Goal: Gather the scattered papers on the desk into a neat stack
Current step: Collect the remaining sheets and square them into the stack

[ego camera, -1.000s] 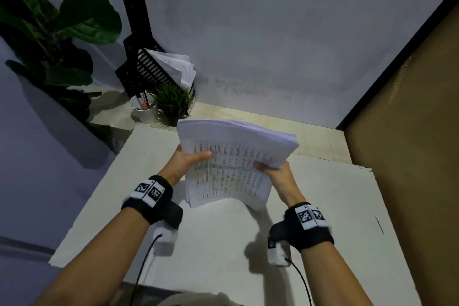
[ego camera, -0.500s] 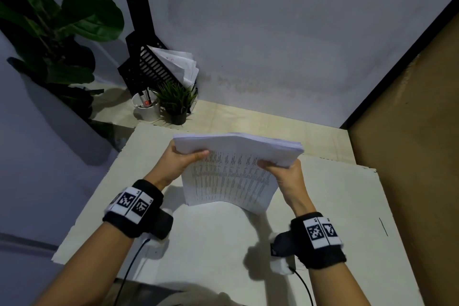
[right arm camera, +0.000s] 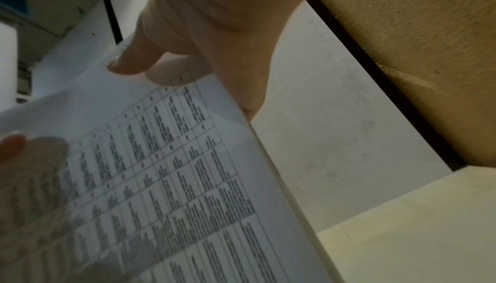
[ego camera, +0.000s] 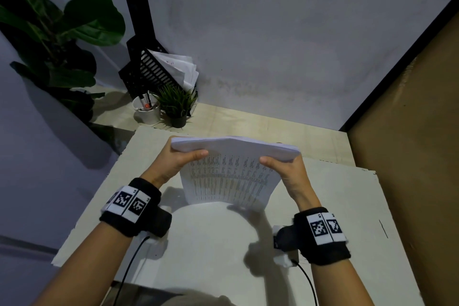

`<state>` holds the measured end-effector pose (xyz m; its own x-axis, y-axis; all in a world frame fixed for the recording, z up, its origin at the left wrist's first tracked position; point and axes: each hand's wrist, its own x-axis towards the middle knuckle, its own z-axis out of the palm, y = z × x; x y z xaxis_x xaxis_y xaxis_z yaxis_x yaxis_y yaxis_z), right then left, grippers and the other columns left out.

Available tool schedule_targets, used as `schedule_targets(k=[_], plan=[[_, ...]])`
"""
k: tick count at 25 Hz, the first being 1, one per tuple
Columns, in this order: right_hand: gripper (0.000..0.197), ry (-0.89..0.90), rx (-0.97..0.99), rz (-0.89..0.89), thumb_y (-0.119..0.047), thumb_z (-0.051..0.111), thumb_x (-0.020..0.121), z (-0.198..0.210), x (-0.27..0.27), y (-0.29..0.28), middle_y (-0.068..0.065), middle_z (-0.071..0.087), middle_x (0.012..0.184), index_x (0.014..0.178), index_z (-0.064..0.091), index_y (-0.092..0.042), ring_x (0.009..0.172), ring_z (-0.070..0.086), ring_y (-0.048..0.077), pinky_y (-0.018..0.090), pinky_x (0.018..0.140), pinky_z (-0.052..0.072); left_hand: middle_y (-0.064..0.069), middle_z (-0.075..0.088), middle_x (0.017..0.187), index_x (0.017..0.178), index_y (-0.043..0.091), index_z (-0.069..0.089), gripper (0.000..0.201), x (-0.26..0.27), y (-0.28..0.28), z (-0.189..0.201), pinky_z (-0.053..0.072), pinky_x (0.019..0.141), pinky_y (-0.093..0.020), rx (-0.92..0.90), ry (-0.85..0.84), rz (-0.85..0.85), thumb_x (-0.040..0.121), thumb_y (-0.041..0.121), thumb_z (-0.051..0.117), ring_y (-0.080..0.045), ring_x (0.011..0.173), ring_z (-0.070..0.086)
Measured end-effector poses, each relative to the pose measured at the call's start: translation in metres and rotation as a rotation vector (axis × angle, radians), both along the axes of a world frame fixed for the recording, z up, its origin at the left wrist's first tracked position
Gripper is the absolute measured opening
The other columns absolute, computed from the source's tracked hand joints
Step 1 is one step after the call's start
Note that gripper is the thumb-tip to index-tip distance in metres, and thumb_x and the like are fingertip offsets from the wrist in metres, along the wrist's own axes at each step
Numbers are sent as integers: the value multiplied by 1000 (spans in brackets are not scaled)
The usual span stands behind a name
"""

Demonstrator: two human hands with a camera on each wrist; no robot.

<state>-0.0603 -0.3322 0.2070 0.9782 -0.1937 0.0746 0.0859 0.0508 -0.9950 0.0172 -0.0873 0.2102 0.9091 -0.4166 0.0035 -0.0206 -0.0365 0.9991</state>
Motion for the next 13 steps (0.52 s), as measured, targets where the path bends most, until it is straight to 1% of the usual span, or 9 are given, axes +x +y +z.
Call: schedule_targets(k=[2, 4, 6, 8, 9, 10, 12, 13], plan=[[33, 16, -19, 25, -29, 76, 48, 2, 4, -2, -12, 71, 68, 77, 66, -17, 68, 65, 3, 16, 60, 50, 16, 71, 66, 68, 37, 73, 54, 2, -2, 0, 52, 63, -16, 7, 2, 1, 27, 71, 75, 3, 66, 64], [34, 40, -19, 23, -24, 80, 48, 0, 8, -2, -10, 71, 68, 78, 66, -16, 69, 66, 4, 18, 61, 52, 16, 71, 65, 66, 36, 73, 54, 3, -5, 0, 52, 63, -16, 6, 27, 9, 24, 71, 76, 3, 65, 64], [29, 61, -23, -12, -11, 82, 56, -1, 10, 0, -11, 72, 67, 78, 65, -17, 69, 67, 2, 18, 61, 52, 15, 71, 66, 67, 32, 71, 59, 5, -7, -1, 52, 66, -22, 28, 33, 28, 24, 72, 75, 3, 67, 64], [25, 30, -11, -73, 1, 76, 67, 2, 9, 3, -13, 71, 64, 77, 66, -19, 65, 66, 0, 17, 59, 51, 12, 71, 70, 75, 31, 69, 67, 5, -8, 4, 52, 69, -25, 35, 7, 51, 25, 75, 73, -1, 73, 65], [24, 5, 0, -97, 3, 72, 69, 5, 8, 4, -13, 71, 63, 77, 66, -19, 64, 66, 0, 16, 57, 52, 11, 71, 71, 76, 32, 70, 66, 4, -7, 8, 53, 69, -25, 28, -10, 58, 26, 75, 72, -3, 75, 66], [23, -19, 10, -108, 3, 71, 70, 7, 7, 3, -13, 71, 62, 77, 67, -18, 64, 66, 1, 16, 57, 52, 12, 71, 70, 74, 36, 72, 61, 2, -6, 12, 54, 67, -22, 12, -33, 53, 28, 75, 72, -1, 73, 66], [20, -43, 12, -91, -2, 75, 66, 10, 5, 4, -12, 72, 64, 78, 68, -16, 65, 67, 2, 17, 58, 53, 19, 71, 68, 71, 42, 72, 48, -3, -2, 20, 53, 62, -13, -26, -75, 25, 33, 71, 73, 3, 69, 65], [22, -40, -1, -80, -6, 78, 63, 10, 4, 4, -12, 72, 66, 80, 69, -16, 66, 67, 3, 18, 58, 53, 21, 71, 70, 73, 44, 72, 44, -4, -1, 21, 52, 62, -12, -26, -90, 18, 36, 68, 74, 4, 70, 65]])
